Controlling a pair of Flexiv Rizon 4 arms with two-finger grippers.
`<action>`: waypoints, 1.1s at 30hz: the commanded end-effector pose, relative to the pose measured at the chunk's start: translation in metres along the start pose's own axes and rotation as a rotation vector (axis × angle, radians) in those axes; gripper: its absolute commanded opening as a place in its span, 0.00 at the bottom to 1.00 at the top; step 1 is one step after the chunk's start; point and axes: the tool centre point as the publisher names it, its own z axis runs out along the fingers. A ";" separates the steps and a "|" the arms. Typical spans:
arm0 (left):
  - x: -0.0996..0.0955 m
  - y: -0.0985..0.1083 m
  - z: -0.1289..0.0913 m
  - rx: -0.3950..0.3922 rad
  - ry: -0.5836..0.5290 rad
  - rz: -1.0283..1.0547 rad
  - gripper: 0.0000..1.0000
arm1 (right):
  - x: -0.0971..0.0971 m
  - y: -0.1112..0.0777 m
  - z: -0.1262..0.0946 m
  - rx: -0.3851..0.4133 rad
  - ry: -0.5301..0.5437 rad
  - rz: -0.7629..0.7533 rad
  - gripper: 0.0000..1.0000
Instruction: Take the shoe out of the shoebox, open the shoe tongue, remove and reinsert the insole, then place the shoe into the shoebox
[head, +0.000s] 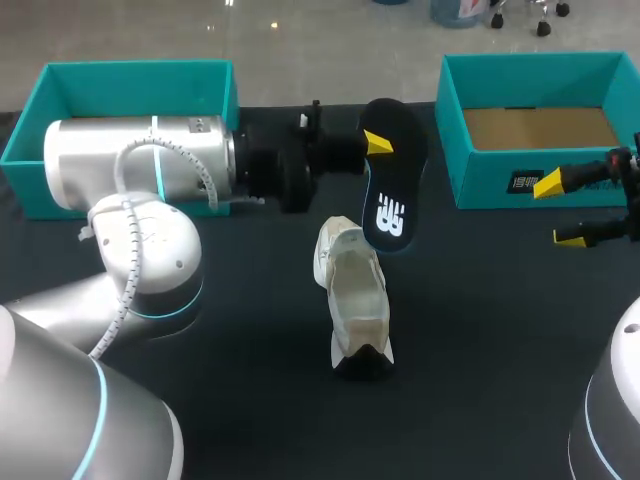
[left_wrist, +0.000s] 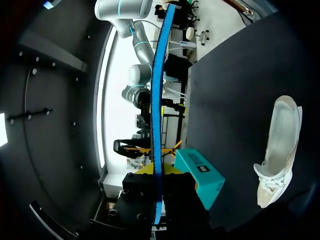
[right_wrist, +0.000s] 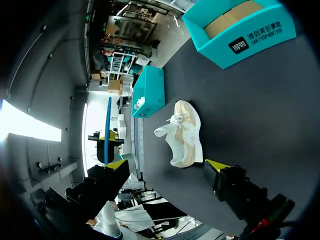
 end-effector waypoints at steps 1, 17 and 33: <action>0.000 0.000 0.000 -0.001 0.001 0.002 0.00 | 0.003 -0.024 -0.012 -0.046 -0.007 0.000 1.00; 0.000 0.000 0.000 -0.001 0.001 0.002 0.00 | 0.003 -0.027 -0.011 -0.025 -0.025 0.000 1.00; 0.004 -0.037 -0.042 0.159 0.118 -0.427 0.00 | 0.003 -0.027 -0.011 -0.025 -0.025 0.000 1.00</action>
